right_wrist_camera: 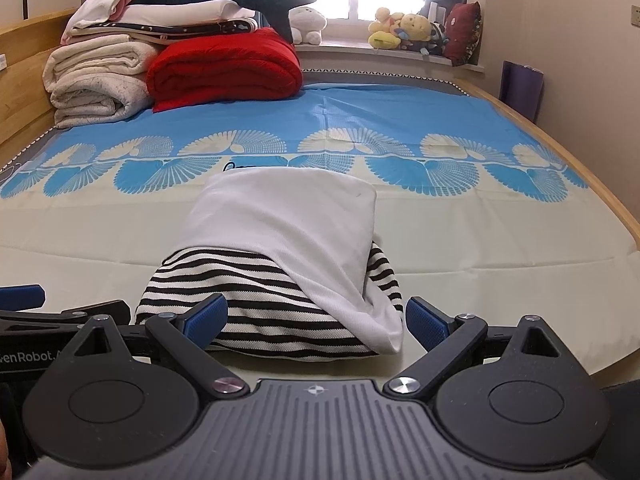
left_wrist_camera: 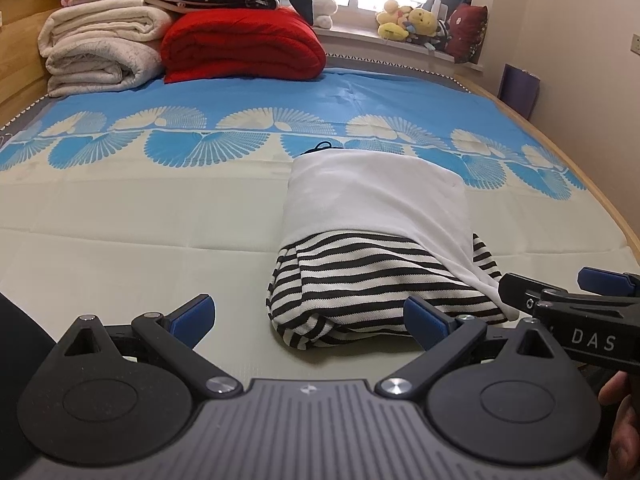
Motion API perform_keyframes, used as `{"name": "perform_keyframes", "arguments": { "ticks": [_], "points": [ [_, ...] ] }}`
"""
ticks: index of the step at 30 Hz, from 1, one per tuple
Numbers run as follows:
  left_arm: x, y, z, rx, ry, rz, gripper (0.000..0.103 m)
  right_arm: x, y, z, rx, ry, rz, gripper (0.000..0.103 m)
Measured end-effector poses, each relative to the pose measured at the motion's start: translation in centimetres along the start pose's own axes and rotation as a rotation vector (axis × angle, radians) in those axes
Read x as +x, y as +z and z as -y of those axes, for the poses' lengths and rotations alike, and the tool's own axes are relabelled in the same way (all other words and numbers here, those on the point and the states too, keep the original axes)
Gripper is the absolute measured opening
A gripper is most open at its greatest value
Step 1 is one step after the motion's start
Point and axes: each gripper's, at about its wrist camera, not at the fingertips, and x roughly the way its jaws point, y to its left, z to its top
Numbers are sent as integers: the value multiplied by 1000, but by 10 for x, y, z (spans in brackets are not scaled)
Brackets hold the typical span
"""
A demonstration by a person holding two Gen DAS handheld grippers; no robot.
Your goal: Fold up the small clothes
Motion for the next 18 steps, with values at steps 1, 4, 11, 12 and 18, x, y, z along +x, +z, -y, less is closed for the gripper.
{"name": "perform_keyframes", "arguments": {
  "ticks": [1, 4, 11, 12, 18],
  "points": [
    [0, 0, 0, 0, 0, 0, 101, 0, 0, 0, 0, 0, 0, 96],
    [0, 0, 0, -3, -7, 2, 101, 0, 0, -1, -2, -3, -1, 96],
    [-2, -1, 2, 0, -21, 8, 101, 3, -1, -1, -11, -11, 0, 95],
    [-2, -1, 1, -2, -21, 6, 102, 3, -1, -1, -12, -10, 2, 94],
    [-2, 0, 0, 2, -19, 8, 102, 3, -1, 0, -10, -10, 0, 94]
  ]
}}
